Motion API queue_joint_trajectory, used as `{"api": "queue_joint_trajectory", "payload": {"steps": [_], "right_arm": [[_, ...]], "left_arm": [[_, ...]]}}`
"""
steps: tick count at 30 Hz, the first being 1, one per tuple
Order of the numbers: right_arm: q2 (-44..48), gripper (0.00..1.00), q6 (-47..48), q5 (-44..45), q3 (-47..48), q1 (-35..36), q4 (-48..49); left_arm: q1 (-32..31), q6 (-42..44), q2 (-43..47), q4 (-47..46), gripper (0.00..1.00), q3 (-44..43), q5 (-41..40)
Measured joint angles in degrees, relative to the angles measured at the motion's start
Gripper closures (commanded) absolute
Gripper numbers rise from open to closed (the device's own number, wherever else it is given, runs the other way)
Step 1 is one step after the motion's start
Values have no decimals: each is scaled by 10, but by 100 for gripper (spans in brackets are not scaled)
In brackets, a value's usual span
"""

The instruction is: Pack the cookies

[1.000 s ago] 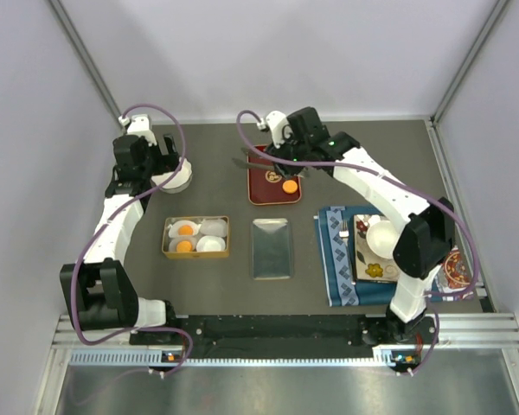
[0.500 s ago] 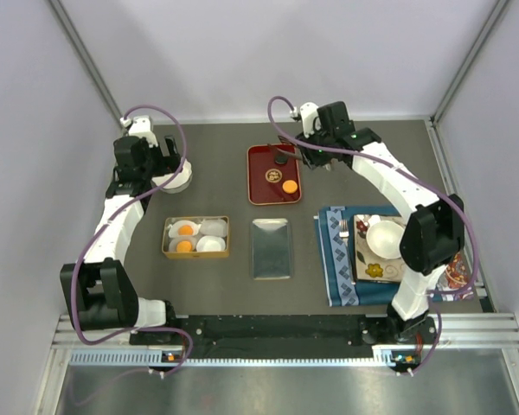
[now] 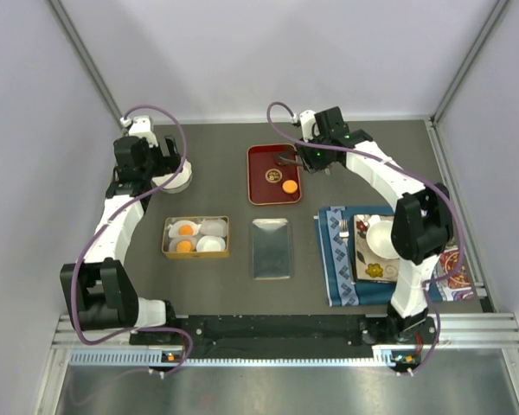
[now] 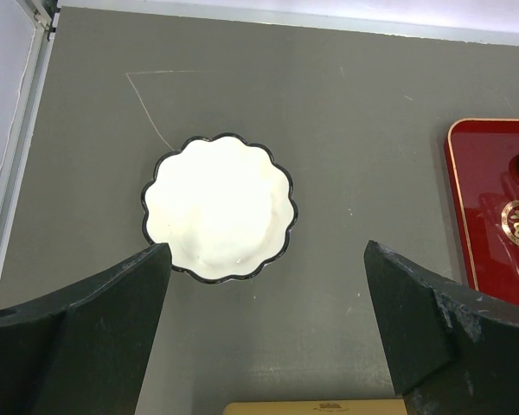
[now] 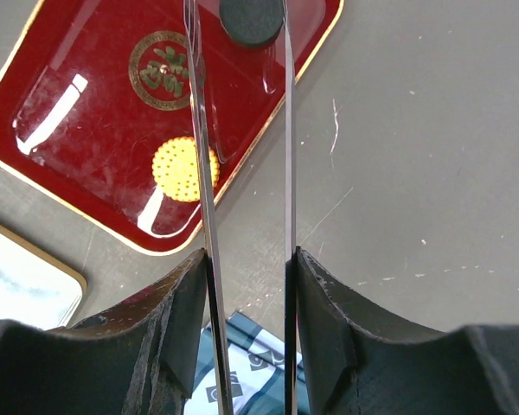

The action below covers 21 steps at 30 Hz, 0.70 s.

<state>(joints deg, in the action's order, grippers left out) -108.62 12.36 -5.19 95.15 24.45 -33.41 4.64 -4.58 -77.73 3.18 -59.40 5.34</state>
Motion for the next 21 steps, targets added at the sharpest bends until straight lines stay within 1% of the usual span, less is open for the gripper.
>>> {"api": "queue_joint_trajectory", "payload": {"steps": [21], "right_arm": [[-41, 56, 0, -5, 14, -7, 11]], "left_arm": [[0, 0, 0, 0, 1, 0, 2]]}}
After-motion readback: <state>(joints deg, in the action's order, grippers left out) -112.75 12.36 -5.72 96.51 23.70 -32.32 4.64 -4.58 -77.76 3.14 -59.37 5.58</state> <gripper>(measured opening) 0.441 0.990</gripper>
